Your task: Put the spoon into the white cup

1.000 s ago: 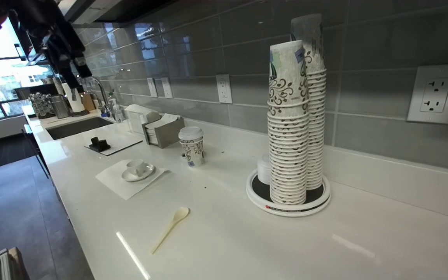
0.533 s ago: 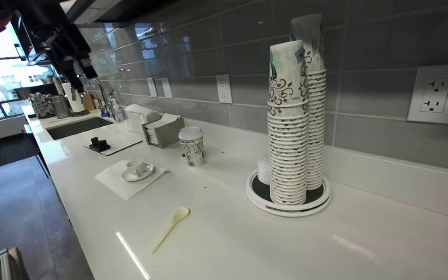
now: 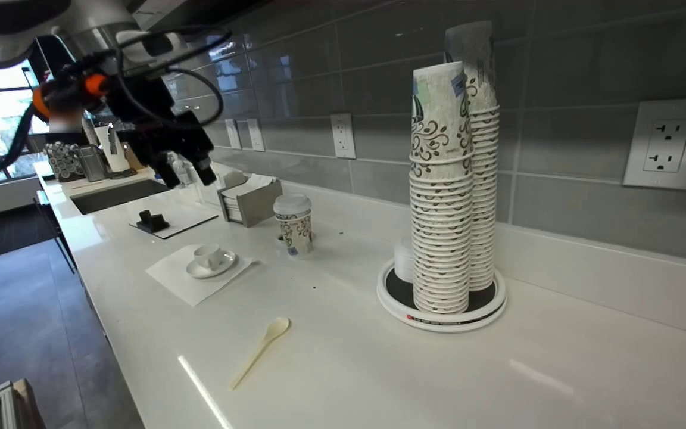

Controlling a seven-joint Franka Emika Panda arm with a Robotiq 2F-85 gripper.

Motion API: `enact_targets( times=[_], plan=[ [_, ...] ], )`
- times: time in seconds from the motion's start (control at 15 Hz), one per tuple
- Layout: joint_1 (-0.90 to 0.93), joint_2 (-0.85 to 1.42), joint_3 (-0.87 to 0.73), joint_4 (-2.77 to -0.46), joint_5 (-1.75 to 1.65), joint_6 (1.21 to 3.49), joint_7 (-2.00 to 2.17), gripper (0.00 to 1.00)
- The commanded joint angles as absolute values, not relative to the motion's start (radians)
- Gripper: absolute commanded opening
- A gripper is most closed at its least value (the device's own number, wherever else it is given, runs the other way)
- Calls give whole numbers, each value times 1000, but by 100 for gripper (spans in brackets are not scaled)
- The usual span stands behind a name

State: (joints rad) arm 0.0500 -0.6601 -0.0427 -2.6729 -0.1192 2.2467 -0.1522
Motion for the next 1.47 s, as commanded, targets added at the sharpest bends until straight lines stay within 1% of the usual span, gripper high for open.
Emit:
enact_targets(
  times=[0.0, 0.13, 0.47, 0.67, 0.8, 0.87, 1.33, 1.4],
  plan=[
    [31, -615, -149, -2788, -85, 2418, -249, 100],
    [28, -515, -205, -2765, -70, 2486, -297, 100],
    [39, -354, -319, -2779, 24, 2678, -408, 100],
    [51, -257, -364, -2778, 97, 2752, -501, 100],
    [40, -203, -371, -2778, 126, 2769, -540, 100],
    [7, -257, -332, -2777, 92, 2725, -497, 100],
    [0, -236, -321, -2768, 93, 2729, -501, 100],
    [-21, -223, -297, -2765, 50, 2730, -457, 100]
  ],
)
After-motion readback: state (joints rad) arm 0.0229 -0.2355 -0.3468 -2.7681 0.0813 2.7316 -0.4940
